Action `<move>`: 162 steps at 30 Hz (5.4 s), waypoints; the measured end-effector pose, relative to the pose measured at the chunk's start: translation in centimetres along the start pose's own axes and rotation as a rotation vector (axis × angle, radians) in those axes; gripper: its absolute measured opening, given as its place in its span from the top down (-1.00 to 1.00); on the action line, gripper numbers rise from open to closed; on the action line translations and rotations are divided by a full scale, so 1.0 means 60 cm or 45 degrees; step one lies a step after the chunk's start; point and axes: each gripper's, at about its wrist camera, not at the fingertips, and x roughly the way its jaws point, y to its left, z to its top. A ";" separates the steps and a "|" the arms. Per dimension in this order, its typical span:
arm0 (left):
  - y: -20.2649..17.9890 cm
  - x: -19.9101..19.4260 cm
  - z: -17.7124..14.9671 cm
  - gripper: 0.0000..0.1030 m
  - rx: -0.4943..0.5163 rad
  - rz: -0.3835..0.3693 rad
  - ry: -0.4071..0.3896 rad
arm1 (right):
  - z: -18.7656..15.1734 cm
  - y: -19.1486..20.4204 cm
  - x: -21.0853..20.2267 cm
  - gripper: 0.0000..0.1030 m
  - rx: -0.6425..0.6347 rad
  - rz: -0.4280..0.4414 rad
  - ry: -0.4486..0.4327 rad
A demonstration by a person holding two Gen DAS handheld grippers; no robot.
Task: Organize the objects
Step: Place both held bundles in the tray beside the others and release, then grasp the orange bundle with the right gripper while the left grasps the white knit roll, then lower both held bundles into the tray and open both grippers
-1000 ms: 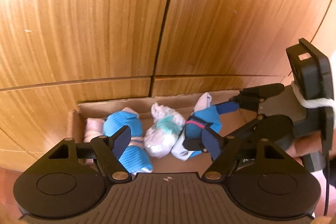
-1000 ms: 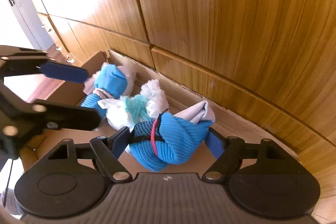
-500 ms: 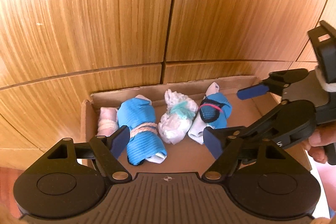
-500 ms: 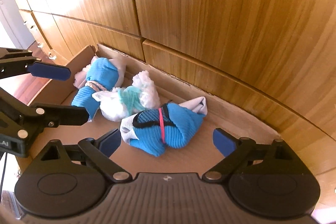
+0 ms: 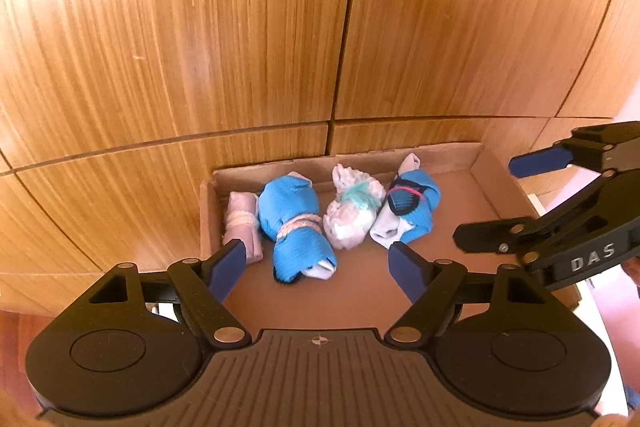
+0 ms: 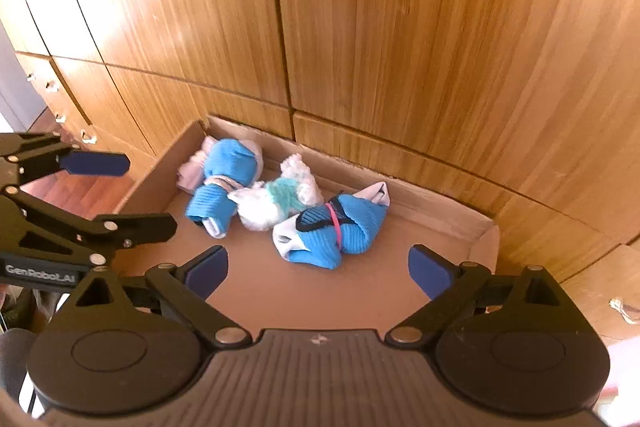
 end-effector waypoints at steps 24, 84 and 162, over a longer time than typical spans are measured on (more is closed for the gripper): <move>-0.020 -0.227 -0.255 -0.72 0.075 -0.072 -0.048 | -0.296 0.196 -0.208 -0.98 -0.056 0.152 -0.359; -0.140 -0.155 -0.169 0.11 0.127 -0.321 -0.024 | -0.238 0.041 -0.231 0.32 -0.087 0.012 -0.483; -0.175 0.096 -0.015 -0.39 0.288 -0.072 0.054 | -0.071 -0.043 -0.007 -0.03 0.086 0.023 -0.133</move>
